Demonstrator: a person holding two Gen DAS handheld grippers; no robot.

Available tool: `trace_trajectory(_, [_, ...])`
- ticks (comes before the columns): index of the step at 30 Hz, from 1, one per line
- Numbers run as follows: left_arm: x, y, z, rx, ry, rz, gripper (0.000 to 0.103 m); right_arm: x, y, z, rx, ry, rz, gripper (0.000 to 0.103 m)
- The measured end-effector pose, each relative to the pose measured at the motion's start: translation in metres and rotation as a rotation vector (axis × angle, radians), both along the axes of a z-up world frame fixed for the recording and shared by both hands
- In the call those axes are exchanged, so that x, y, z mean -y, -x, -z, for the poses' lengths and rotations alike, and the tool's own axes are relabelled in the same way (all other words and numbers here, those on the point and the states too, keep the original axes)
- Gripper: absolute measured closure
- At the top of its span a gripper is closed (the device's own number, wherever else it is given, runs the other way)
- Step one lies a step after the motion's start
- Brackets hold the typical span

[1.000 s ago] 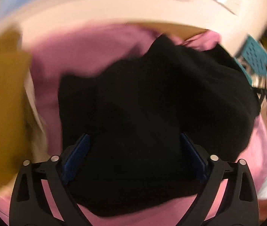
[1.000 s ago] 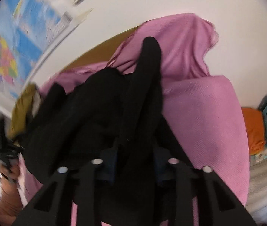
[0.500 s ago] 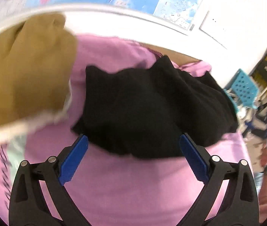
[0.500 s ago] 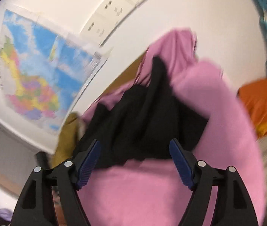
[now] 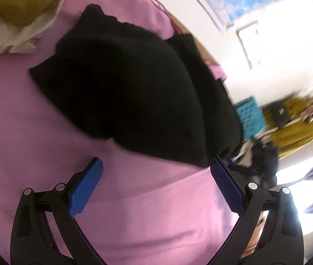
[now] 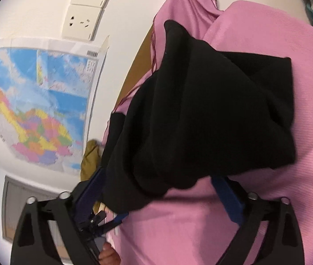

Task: Fold large clothes

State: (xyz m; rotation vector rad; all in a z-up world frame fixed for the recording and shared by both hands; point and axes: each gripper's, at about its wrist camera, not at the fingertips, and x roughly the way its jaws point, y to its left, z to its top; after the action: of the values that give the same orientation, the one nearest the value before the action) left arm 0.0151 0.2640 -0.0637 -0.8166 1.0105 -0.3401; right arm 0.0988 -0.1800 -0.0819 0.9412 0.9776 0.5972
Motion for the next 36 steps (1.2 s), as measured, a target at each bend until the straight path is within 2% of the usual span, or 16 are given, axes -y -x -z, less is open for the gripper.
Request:
trace_trajectory(2, [-0.004,-0.009,0.006,-0.005,0.105,-0.031,0.006,-0.003,-0.004,0.0,-0.009,0.03,0.039,0.005])
trace_trajectory(8, [-0.001,-0.032,0.01,-0.06,0.112,-0.119,0.006,-0.017,-0.004,-0.002,-0.021,0.091,0.209,0.005])
trace_trajectory(9, [-0.003,-0.033,0.01,-0.061,0.12,-0.13,0.006,-0.02,-0.004,-0.003,-0.011,0.119,0.217,0.01])
trace_trajectory(10, [-0.004,-0.033,0.01,-0.064,0.125,-0.145,0.011,-0.023,-0.004,-0.004,-0.004,0.163,0.233,0.018])
trace_trajectory(11, [-0.005,-0.032,0.009,-0.076,0.093,-0.165,0.021,-0.019,-0.004,-0.002,-0.001,0.175,0.238,0.048])
trace_trajectory(12, [-0.006,-0.029,0.009,-0.082,0.052,-0.169,0.044,-0.017,-0.006,0.001,0.006,0.157,0.223,0.078])
trace_trajectory(13, [-0.005,-0.029,0.009,-0.079,0.047,-0.16,0.056,-0.016,-0.012,0.008,0.007,0.077,0.175,0.083])
trace_trajectory(16, [0.0,-0.026,-0.003,-0.032,0.058,-0.14,0.076,-0.015,-0.01,-0.004,0.092,0.095,0.142,0.085])
trace_trajectory(18, [0.006,-0.022,-0.025,0.031,0.01,-0.134,0.079,-0.015,-0.008,-0.023,0.167,0.093,0.113,0.086])
trace_trajectory(22, [0.011,-0.007,-0.067,0.151,0.001,-0.114,0.08,-0.007,0.014,-0.071,0.349,0.076,0.058,0.086])
trace_trajectory(25, [0.02,0.023,-0.096,0.24,-0.029,-0.089,0.08,-0.001,0.049,-0.097,0.467,0.093,-0.012,0.086])
trace_trajectory(27, [0.027,0.055,-0.098,0.27,-0.051,-0.045,0.08,0.004,0.073,-0.1,0.496,0.111,-0.056,0.086])
trace_trajectory(30, [0.032,0.093,-0.072,0.235,-0.095,0.005,0.079,0.015,0.106,-0.067,0.407,0.134,-0.158,0.085])
trace_trajectory(33, [0.041,0.118,-0.025,0.104,-0.146,0.071,0.077,0.015,0.119,-0.022,0.238,0.208,-0.227,0.082])
trace_trajectory(34, [0.044,0.123,-0.013,0.068,-0.158,0.087,0.07,0.016,0.119,-0.002,0.157,0.231,-0.238,0.078])
trace_trajectory(36, [0.045,0.133,-0.011,0.083,-0.181,0.096,0.057,0.025,0.122,0.015,0.084,0.231,-0.221,0.058])
